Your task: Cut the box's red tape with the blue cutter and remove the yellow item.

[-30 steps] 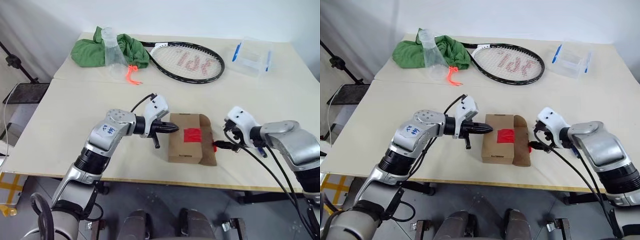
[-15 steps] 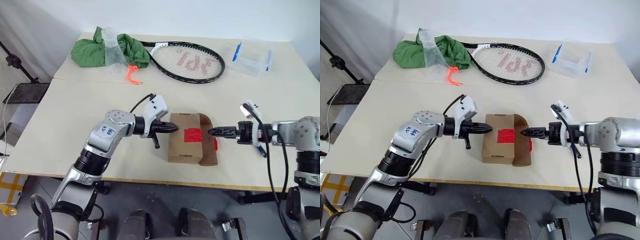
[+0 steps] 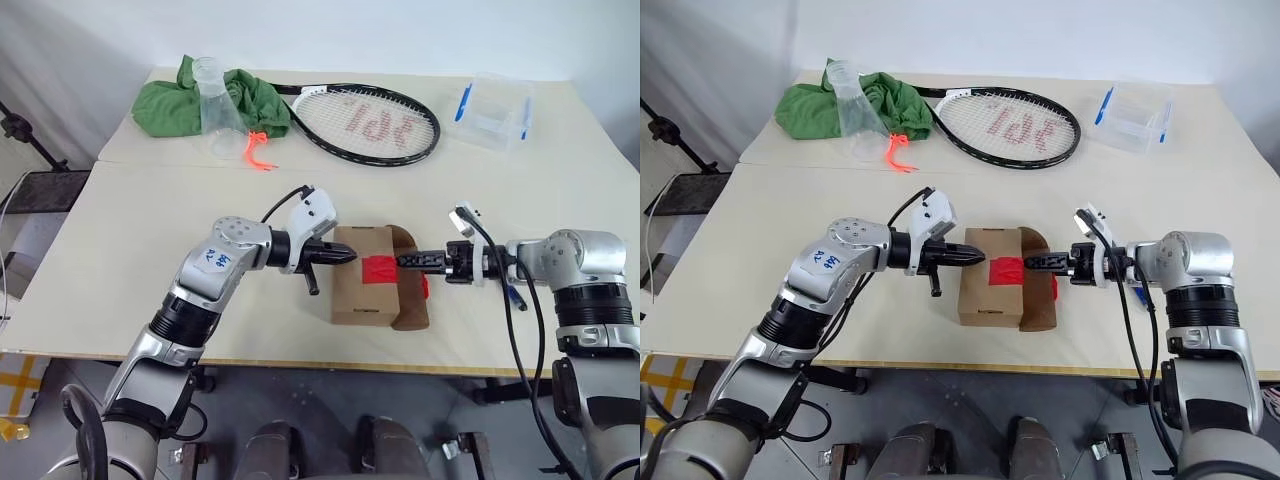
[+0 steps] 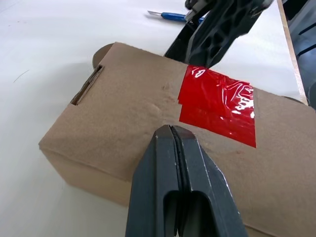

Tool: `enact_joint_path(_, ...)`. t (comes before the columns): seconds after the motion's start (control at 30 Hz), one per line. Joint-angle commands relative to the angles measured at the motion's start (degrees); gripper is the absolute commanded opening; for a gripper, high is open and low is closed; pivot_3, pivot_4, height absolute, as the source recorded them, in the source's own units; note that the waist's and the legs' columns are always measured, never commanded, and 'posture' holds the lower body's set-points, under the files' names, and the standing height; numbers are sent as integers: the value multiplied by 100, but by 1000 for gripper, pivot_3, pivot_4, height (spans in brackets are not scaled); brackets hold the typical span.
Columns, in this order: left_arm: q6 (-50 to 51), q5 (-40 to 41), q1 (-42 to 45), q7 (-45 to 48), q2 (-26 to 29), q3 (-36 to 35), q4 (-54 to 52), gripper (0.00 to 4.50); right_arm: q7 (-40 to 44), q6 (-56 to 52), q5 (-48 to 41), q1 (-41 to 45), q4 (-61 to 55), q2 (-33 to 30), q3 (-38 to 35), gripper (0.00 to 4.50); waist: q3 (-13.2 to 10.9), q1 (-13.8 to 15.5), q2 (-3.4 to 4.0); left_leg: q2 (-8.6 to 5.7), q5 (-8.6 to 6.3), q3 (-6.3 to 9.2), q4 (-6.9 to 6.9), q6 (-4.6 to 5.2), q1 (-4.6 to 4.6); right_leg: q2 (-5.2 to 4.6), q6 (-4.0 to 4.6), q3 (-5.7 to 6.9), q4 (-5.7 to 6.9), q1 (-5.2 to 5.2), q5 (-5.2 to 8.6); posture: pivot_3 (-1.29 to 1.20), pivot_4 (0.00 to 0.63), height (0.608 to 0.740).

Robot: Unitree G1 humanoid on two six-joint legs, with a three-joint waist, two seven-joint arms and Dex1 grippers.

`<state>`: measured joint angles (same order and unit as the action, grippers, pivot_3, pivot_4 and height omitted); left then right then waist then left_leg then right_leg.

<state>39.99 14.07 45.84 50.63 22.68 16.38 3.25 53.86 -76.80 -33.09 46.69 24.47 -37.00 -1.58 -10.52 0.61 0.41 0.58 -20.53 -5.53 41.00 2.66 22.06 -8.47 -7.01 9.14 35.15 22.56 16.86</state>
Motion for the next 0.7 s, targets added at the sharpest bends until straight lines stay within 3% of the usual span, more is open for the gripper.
enact_joint_path(0.03,27,-125,-22,8,43,93,31,0,39,-88,-27,-42,-5,52,110,2469,0,-22,0,0,0,0,0,0,0,0,0,0,0,0,0,0,150,740)
enact_joint_path(0.27,-138,-218,-72,-80,32,63,25,0,-185,-224,-94,-122,-156,54,-59,115,0,-25,0,-2,0,1,0,0,3,-2,0,1,-1,1,0,0,150,740)
enact_joint_path(0.43,-207,-231,-105,-28,40,97,-21,0,-523,-389,-123,-115,-359,83,-269,50,0,-25,0,-2,0,2,0,0,3,-2,0,0,-1,1,0,0,150,740)
enact_joint_path(0.7,-421,-258,-97,-13,16,113,0,0,-1150,-1250,-442,-227,-1671,204,-854,50,-1,48,1,-3,0,2,0,0,11,-4,0,0,-4,7,0,0,150,740)
